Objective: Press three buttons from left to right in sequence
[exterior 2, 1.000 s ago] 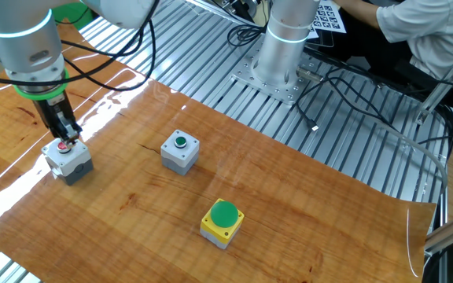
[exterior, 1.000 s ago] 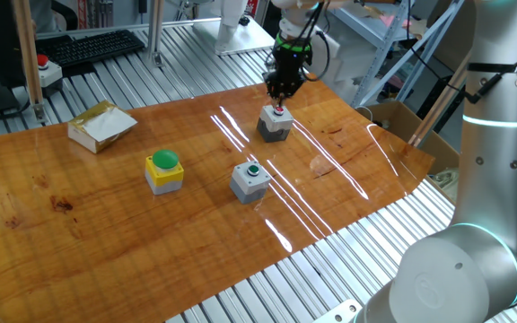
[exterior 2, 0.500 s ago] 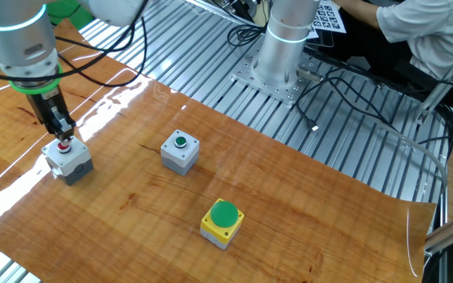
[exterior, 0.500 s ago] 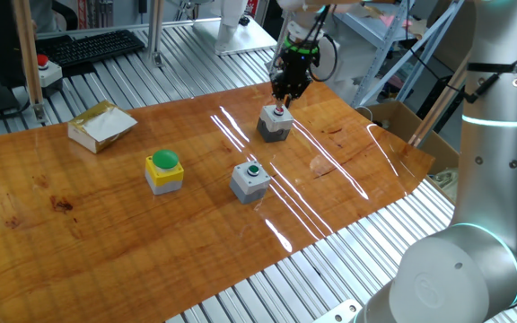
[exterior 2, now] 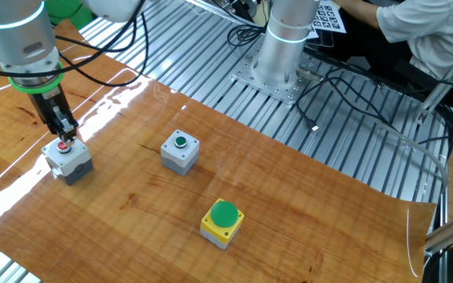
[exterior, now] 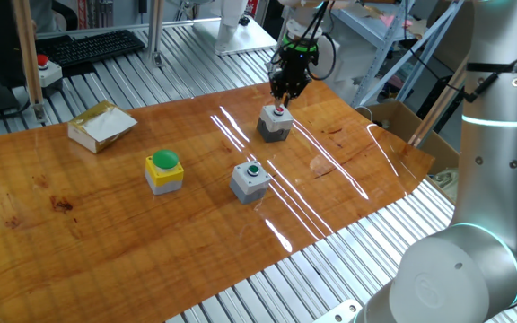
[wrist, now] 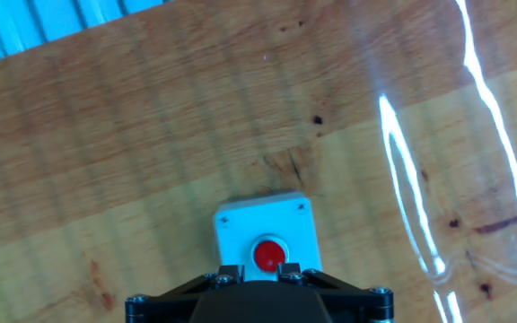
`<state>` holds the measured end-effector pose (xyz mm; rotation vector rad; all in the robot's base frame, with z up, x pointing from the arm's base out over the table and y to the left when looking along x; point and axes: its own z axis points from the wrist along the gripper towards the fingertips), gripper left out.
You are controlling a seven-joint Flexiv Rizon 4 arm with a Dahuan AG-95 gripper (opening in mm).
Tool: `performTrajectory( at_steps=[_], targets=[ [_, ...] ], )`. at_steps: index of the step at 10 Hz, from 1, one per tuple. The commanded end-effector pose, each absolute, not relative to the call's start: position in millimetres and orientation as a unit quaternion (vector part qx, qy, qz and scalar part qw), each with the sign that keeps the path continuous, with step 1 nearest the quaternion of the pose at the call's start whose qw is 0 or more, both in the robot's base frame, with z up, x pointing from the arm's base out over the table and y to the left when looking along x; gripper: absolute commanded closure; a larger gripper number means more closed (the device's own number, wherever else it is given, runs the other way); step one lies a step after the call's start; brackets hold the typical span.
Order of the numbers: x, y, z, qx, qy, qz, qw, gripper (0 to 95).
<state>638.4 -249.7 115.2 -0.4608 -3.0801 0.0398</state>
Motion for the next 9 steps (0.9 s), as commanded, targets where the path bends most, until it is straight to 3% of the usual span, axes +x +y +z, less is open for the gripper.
performTrajectory(
  at_steps=[1, 9],
  targets=[
    [642.0, -250.6, 113.9, -0.142, -0.99, 0.009, 0.015, 76.0],
    [647.9, -249.3, 101.9, -0.15, -0.989, 0.005, 0.012, 76.0]
  ],
)
